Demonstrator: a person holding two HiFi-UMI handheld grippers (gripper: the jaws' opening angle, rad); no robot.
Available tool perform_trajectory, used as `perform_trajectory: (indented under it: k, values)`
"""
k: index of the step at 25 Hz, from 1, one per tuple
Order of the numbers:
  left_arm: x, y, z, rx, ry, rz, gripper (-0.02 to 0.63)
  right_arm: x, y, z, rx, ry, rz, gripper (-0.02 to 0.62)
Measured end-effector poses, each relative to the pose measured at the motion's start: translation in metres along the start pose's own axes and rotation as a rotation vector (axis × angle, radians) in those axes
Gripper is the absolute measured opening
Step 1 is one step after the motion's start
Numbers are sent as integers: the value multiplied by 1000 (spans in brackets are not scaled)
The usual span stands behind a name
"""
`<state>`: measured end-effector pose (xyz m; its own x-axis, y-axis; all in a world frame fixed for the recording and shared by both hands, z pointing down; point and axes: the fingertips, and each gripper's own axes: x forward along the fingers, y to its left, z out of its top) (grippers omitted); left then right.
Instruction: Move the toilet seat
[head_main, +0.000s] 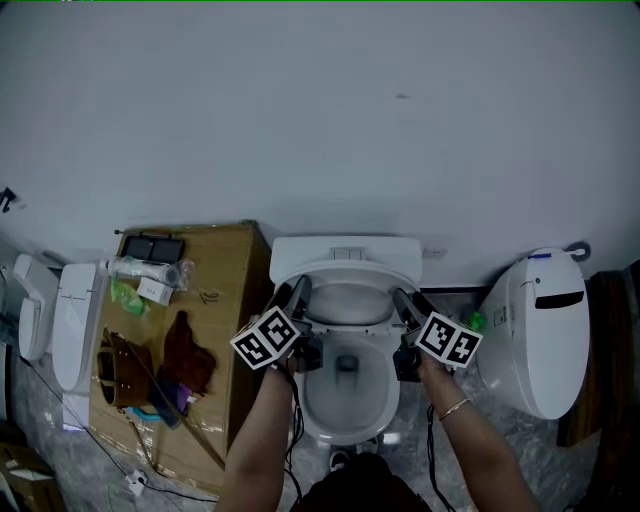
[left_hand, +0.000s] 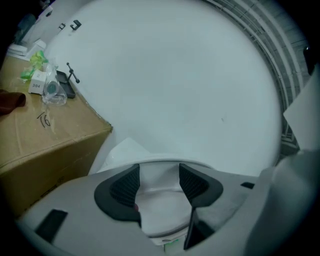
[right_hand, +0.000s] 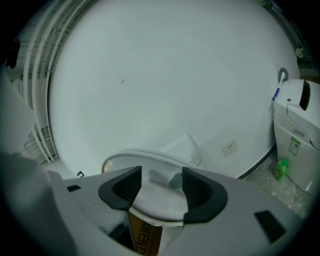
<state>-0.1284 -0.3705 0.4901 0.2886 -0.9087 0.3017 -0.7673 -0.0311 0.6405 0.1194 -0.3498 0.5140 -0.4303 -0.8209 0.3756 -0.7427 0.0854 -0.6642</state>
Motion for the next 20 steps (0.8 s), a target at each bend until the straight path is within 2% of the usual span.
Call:
perform_trajectory:
  k: [7,15,20]
  values:
    - [1,0,0,24,14,33,259,1,-3,-1,-75,9,-63,249]
    - [1,0,-2,73,36,62,259,3,-1,-4,-229,39,-141,249]
    - [-12,3,-16,159,85,96,195,-3,6,-22,-292,93,-124,243]
